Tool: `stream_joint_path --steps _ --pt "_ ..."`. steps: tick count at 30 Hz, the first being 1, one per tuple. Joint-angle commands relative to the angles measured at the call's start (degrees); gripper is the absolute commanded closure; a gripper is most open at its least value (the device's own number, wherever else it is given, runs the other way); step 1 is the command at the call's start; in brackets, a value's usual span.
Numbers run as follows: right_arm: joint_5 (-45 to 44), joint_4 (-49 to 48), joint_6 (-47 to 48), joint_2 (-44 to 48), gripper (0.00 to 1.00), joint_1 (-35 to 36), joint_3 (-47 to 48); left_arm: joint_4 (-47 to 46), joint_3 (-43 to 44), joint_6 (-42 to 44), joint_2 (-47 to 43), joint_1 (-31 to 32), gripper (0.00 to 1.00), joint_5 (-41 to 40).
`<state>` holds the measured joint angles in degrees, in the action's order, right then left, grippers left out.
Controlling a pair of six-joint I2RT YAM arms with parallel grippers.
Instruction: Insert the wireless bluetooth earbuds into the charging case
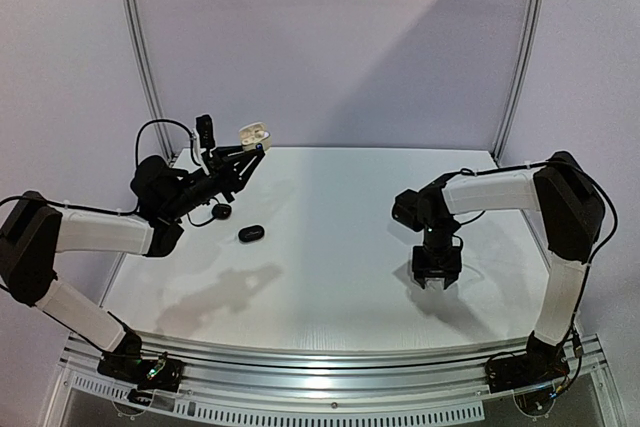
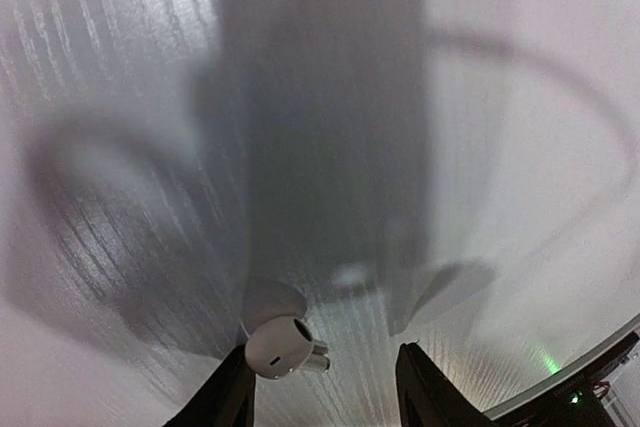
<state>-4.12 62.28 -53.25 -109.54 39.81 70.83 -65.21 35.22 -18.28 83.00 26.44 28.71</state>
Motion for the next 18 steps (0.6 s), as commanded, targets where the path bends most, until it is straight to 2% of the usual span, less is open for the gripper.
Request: stream_joint_path --steps 1,7,12,18 --pt "0.41 -1.42 4.08 -0.36 0.52 0.53 0.32 0.43 0.58 -0.21 0.41 -0.61 1.0 0.51" --pt "-0.73 -1.31 10.52 -2.27 0.51 0.3 5.41 0.51 0.21 0.15 -0.2 -0.61 1.0 0.56" --pt "-0.09 -0.89 16.06 -4.3 0.52 0.03 4.86 0.61 -0.05 0.2 -0.6 -0.54 1.0 0.56" --pt "0.97 -2.3 17.47 -3.52 0.55 -0.52 2.57 0.61 -0.02 0.24 -0.47 -0.6 1.0 0.49"
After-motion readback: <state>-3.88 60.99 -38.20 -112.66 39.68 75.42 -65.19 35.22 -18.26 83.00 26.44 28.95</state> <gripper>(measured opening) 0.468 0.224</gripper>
